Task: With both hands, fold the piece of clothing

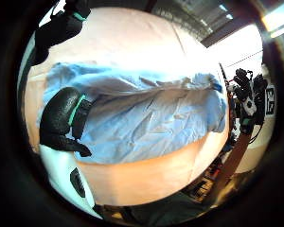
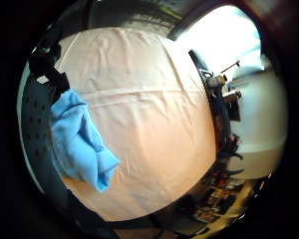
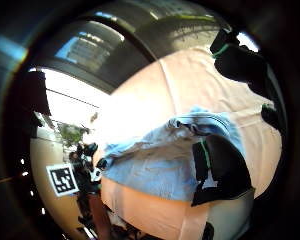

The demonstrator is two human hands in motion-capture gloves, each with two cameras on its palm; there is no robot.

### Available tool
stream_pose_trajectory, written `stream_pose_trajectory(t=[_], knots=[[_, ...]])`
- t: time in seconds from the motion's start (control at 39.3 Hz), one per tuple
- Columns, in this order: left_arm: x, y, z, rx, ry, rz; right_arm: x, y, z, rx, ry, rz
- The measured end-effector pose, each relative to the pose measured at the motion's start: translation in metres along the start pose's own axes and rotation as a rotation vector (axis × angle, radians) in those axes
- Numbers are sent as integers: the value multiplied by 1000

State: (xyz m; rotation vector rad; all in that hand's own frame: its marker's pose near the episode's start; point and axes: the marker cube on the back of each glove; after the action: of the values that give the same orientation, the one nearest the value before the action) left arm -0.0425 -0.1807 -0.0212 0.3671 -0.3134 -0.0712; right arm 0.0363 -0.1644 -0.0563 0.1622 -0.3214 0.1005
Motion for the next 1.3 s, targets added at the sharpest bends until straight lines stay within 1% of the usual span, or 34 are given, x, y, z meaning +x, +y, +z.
stream_pose_trajectory(t=[0.05,0.08,0.13,0.18,0.25,0.28,0.31,0.36,0.41,0.46,0.51,0.59,0.64,0.69,0.71,0.74,0.76,0.81,0.87,0.92,0.94,0.99,1.02,1.07,1.09,1.12,1.15,1.2,1.22,1.27,1.3], knots=[[14,11,-2,57,88,24,9,5,-4,83,-130,36],[17,15,-3,99,113,28,18,9,-5,132,-149,72],[18,22,-3,157,129,28,44,20,-3,191,-98,170],[20,27,1,160,136,32,62,31,5,174,-57,242],[27,30,14,106,157,44,74,31,23,181,-28,296],[27,31,20,69,150,43,77,32,32,164,-1,317],[26,34,28,12,132,39,79,37,42,118,41,342],[24,45,42,-144,104,24,84,52,59,-17,155,399],[29,54,52,-264,152,16,87,66,71,-120,247,441],[36,52,60,-290,229,12,87,73,78,-172,272,464],[40,44,70,-258,281,13,82,74,84,-177,231,452],[45,34,83,-207,359,23,68,75,85,-147,131,377],[48,33,84,-208,404,25,63,80,82,-136,130,350],[55,42,80,-289,477,46,60,81,80,-102,144,337],[59,47,78,-338,511,61,59,77,78,-63,140,331],[61,50,77,-359,519,68,58,69,77,-4,129,326],[59,48,78,-345,495,63,58,59,76,66,118,327],[49,38,82,-273,406,39,64,40,75,180,123,349],[44,36,83,-271,371,31,72,33,74,203,145,380],[43,40,79,-329,400,40,71,30,72,184,114,392],[43,43,75,-370,426,48,67,28,69,173,70,389],[40,50,63,-460,465,61,51,24,61,126,-82,369],[33,53,56,-501,443,56,41,23,55,89,-178,354],[9,58,47,-556,286,16,22,21,42,26,-333,337],[-3,58,42,-559,203,-7,14,20,35,14,-378,335],[-12,58,35,-541,153,-21,5,19,28,6,-418,328],[-16,56,25,-505,139,-26,-7,18,21,-1,-460,315],[-22,50,-1,-419,163,-29,-36,12,6,9,-534,279],[-26,48,-13,-398,170,-38,-50,7,1,35,-552,261],[-37,44,-26,-401,172,-66,-78,-2,-5,95,-540,230],[-40,39,-26,-400,191,-71,-91,-5,-6,115,-516,217]])
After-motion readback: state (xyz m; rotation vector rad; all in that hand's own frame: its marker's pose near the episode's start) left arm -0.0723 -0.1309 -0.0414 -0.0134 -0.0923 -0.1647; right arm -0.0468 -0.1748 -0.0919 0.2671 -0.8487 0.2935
